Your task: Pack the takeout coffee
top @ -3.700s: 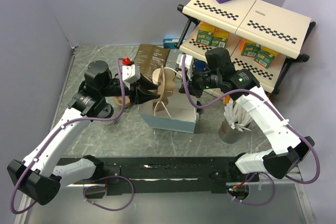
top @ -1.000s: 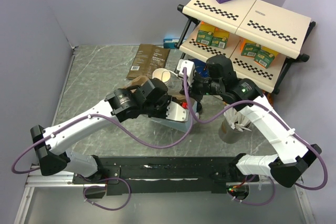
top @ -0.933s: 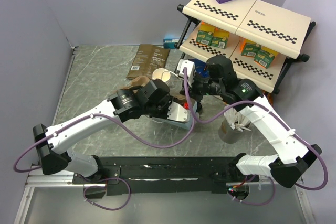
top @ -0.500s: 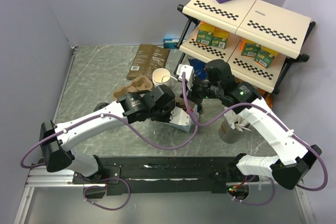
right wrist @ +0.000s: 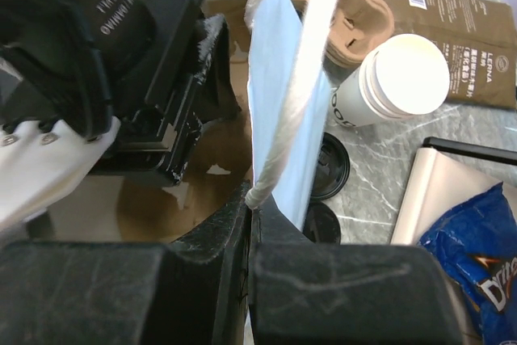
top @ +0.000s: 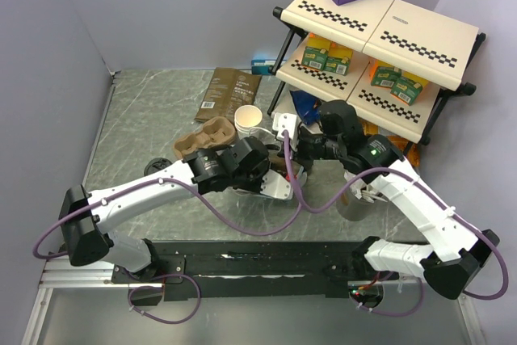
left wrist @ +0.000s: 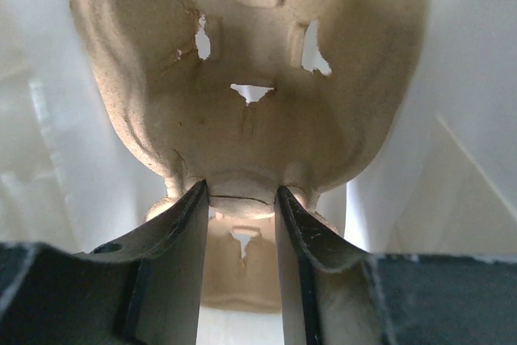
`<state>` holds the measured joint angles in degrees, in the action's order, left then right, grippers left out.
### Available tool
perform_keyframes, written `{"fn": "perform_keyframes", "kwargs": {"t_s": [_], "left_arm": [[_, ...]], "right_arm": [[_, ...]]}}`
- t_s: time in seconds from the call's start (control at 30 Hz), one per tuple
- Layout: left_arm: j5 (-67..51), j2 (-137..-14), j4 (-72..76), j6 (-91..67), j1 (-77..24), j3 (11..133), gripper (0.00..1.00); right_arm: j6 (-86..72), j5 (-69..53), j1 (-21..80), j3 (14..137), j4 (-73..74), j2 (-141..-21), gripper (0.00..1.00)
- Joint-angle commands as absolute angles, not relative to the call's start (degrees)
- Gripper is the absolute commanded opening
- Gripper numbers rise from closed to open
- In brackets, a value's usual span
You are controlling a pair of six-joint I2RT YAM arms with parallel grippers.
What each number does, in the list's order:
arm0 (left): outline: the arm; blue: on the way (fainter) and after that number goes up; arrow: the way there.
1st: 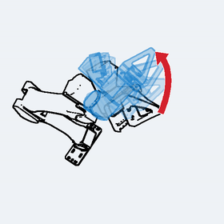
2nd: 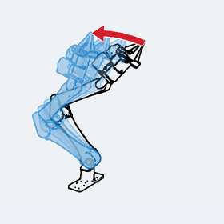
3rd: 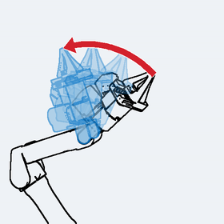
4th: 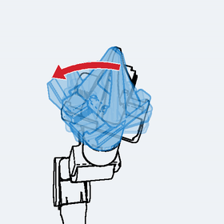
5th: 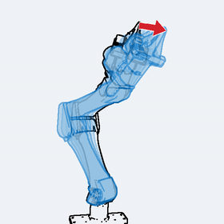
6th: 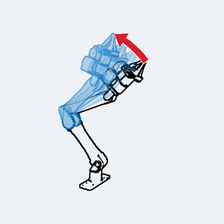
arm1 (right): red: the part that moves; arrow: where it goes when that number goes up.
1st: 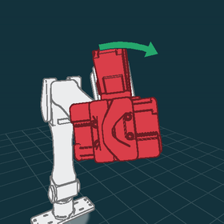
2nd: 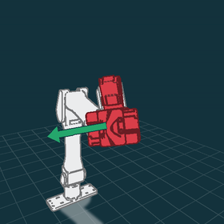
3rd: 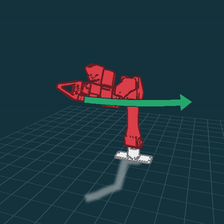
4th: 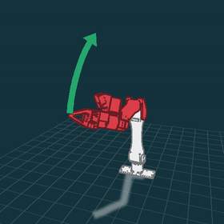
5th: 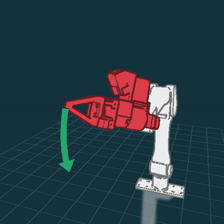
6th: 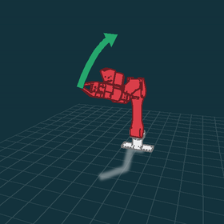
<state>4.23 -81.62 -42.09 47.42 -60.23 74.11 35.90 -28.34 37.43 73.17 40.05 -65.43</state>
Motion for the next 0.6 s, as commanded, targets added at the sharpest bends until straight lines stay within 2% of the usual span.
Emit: {"fn": "perform_keyframes", "kwargs": {"t_s": [0.0,0.17,0.57], "left_arm": [[3.9,-79.1,-38.6,51.1,-59.9,71.3,0.01],[5.0,-82.9,-40.8,50.8,-59.9,73.3,0.01],[12.9,-85.3,-37.9,53.4,-61.0,69.7,0.01]], "right_arm": [[36.9,-30.3,38.7,73.0,36.0,-62.8,0.0],[37.8,-30.0,39.6,73.0,35.3,-63.2,0.0],[33.7,-30.8,40.3,73.0,36.7,-63.7,0.0]]}}
